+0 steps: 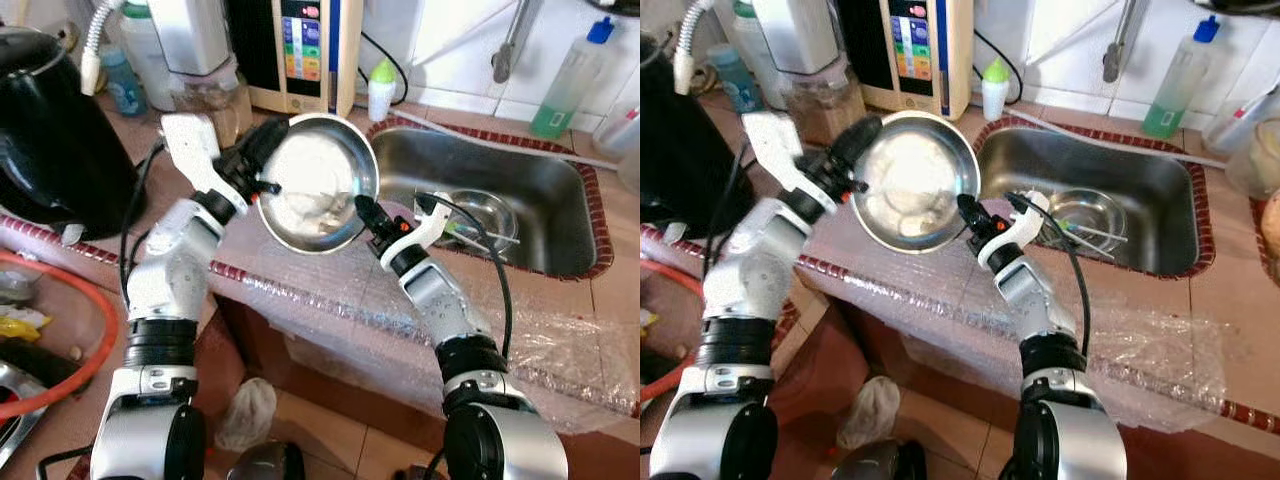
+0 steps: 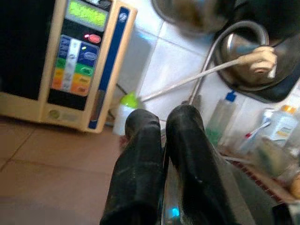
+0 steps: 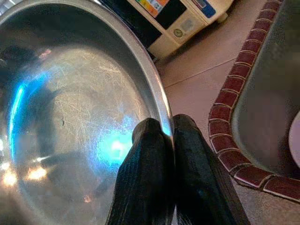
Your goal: Kitchen organization
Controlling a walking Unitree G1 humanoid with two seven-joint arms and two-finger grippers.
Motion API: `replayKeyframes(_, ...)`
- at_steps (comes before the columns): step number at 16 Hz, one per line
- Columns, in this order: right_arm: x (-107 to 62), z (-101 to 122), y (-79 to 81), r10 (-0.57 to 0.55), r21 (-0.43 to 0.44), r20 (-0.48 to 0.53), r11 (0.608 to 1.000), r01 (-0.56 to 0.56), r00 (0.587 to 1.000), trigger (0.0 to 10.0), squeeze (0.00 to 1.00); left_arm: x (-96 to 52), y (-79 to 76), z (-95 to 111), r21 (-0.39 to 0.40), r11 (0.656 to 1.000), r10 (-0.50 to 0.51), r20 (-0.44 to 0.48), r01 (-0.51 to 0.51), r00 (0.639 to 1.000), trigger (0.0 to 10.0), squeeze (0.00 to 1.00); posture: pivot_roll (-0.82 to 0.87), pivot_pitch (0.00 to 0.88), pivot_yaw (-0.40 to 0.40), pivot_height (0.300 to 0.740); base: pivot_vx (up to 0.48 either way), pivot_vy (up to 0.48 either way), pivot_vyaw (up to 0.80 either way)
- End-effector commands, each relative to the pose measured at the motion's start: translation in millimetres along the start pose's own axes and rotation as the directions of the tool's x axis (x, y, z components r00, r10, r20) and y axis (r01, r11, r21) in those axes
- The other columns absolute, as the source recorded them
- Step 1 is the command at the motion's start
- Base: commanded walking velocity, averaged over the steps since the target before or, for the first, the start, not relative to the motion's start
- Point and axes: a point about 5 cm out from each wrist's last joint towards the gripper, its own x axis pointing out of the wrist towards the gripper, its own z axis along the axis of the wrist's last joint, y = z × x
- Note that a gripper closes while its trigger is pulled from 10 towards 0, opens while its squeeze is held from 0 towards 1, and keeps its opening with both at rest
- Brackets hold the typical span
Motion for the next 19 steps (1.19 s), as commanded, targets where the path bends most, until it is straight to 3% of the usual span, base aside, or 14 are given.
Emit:
replayKeyframes(1,4.3,-6,-0.1,-0.048,-0.001,-0.021,0.999,0.048,0.999,0.0,0.00,10.4,-16.8,-27,-0.019,0.997,-0.070,-0.115,0.068,0.991,10.0,1.00,0.00,0.000,0.070,0.740,0.000,0.000,0.00)
replayKeyframes(5,0.4,20,-18.5,-0.229,0.010,0.117,0.973,0.229,0.966,0.0,0.00,15.1,-24.1,-45,0.011,0.995,-0.093,-0.163,0.096,0.982,10.0,1.00,-0.01,0.000,0.088,0.740,0.000,0.000,0.00)
replayKeyframes(10,-0.5,32,-22.1,-0.264,0.017,0.178,0.964,0.265,0.948,0.0,0.00,15.1,-24.2,-54,0.033,0.994,-0.093,-0.197,0.101,0.976,10.0,1.00,-0.02,0.000,0.093,0.740,0.000,0.000,0.00)
replayKeyframes(12,0.4,37,-21.8,-0.282,-0.005,0.205,0.957,0.289,0.937,0.0,0.00,15.0,-18.5,-56,0.086,0.995,-0.031,-0.206,0.049,0.978,10.0,1.00,-0.02,0.000,0.089,0.740,0.000,0.000,0.00)
replayKeyframes(15,-0.8,63,-14.3,-0.282,-0.236,0.340,0.898,0.371,0.897,0.0,0.00,12.5,-16.8,-52,0.113,0.994,0.006,-0.176,0.014,0.984,10.0,1.00,-0.01,0.000,0.080,0.740,0.000,0.000,0.00)
replayKeyframes(19,-2.6,73,-13.0,-0.280,-0.272,0.381,0.877,0.396,0.881,0.0,0.00,8.5,-16.4,-51,0.131,0.991,0.013,-0.175,0.010,0.985,10.0,1.00,-0.02,0.000,0.077,0.740,0.000,0.000,0.00)
